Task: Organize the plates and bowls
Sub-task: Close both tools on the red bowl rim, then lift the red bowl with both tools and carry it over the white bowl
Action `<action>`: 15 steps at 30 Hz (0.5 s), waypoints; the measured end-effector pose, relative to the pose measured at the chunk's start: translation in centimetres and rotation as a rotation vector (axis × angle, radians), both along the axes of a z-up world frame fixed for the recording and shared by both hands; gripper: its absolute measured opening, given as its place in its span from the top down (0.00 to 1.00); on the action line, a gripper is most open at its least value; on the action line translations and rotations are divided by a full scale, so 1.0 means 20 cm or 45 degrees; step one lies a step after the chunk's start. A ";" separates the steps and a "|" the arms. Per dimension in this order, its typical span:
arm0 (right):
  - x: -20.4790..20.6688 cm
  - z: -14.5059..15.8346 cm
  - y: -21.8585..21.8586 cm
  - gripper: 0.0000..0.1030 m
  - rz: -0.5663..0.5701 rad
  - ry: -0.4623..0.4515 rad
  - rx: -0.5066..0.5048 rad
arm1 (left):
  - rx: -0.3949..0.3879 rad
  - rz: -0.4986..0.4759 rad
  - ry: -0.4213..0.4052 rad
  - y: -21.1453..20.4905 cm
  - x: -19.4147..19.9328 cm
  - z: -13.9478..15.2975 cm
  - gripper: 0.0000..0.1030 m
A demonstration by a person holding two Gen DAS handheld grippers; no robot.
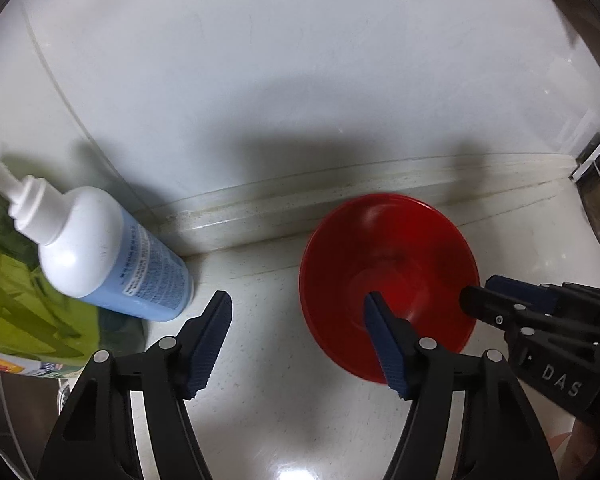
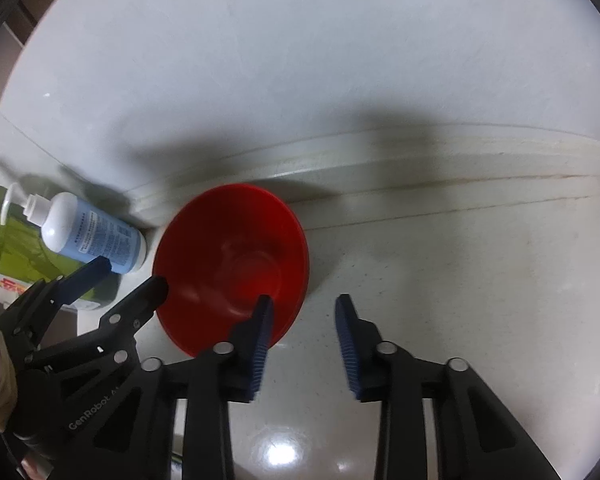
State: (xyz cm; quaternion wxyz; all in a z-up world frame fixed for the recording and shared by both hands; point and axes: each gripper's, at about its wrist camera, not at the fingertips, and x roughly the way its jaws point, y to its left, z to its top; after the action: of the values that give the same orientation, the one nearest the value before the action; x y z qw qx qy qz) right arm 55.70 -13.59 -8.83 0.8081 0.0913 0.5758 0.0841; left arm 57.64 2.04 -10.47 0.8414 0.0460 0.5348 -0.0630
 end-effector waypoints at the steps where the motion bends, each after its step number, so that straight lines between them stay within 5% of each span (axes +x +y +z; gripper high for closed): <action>1: 0.01 -0.01 0.01 0.73 0.003 0.005 0.000 | 0.002 -0.002 0.006 -0.01 0.01 -0.01 0.37; 10: 0.06 -0.09 0.03 0.81 0.009 0.033 -0.001 | -0.019 0.000 0.075 -0.01 0.05 -0.08 0.60; 15: 0.07 -0.11 0.04 0.85 0.012 0.052 0.017 | -0.059 0.010 0.107 0.00 0.08 -0.10 0.81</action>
State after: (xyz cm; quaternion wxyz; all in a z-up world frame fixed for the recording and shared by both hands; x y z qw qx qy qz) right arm 57.16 -12.83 -10.98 0.7952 0.0956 0.5919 0.0900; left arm 59.20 2.08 -12.41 0.8192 0.0217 0.5683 -0.0739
